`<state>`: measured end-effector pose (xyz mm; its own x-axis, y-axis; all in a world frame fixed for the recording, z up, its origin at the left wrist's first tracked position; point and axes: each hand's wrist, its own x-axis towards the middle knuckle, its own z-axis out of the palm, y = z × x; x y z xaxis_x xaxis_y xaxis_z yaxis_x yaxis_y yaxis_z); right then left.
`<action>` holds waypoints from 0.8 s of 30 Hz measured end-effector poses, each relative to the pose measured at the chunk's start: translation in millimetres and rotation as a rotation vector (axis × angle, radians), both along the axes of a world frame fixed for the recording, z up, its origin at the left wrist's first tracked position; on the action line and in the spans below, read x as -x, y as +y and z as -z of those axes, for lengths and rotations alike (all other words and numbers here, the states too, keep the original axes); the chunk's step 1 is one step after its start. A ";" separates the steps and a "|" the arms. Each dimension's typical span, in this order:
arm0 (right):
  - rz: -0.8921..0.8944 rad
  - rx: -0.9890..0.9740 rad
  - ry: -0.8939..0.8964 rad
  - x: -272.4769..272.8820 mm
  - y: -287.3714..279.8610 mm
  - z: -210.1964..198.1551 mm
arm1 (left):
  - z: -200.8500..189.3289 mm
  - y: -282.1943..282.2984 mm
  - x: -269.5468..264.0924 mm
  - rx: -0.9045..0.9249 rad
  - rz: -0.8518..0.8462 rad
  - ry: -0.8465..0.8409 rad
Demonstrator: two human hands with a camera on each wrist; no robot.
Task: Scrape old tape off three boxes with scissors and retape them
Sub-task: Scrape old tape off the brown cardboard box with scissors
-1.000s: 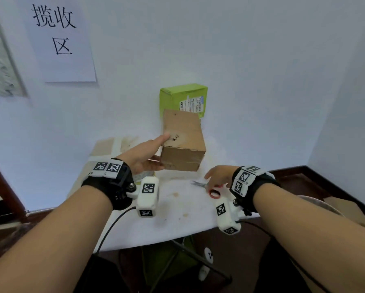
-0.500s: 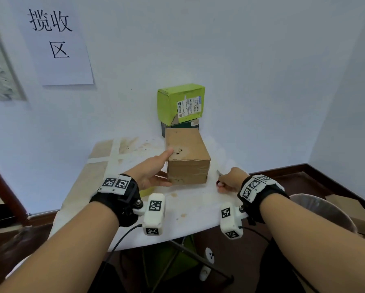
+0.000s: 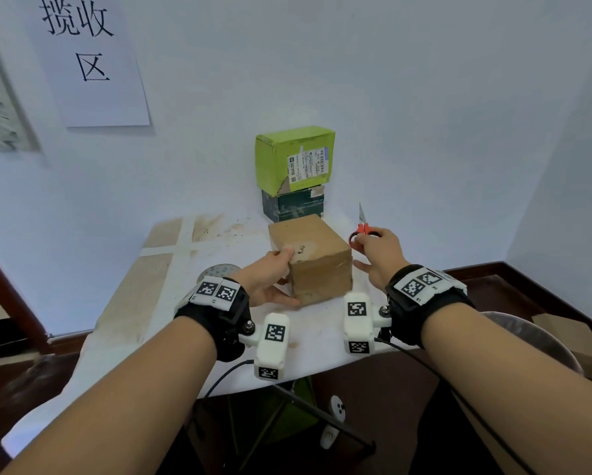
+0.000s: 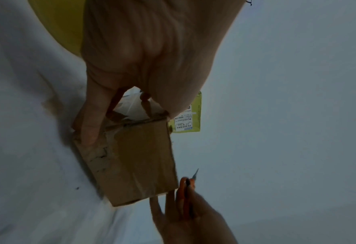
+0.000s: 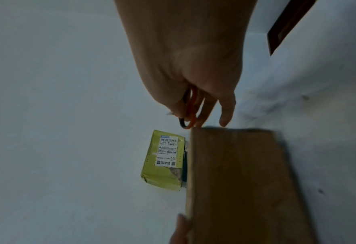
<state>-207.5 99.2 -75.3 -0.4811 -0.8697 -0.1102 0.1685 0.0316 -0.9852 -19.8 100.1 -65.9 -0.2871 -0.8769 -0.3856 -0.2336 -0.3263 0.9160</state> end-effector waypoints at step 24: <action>0.287 0.031 0.044 8.2 -10.7 15.6 | 1.7 -51.1 13.1 1.186 0.333 -1.098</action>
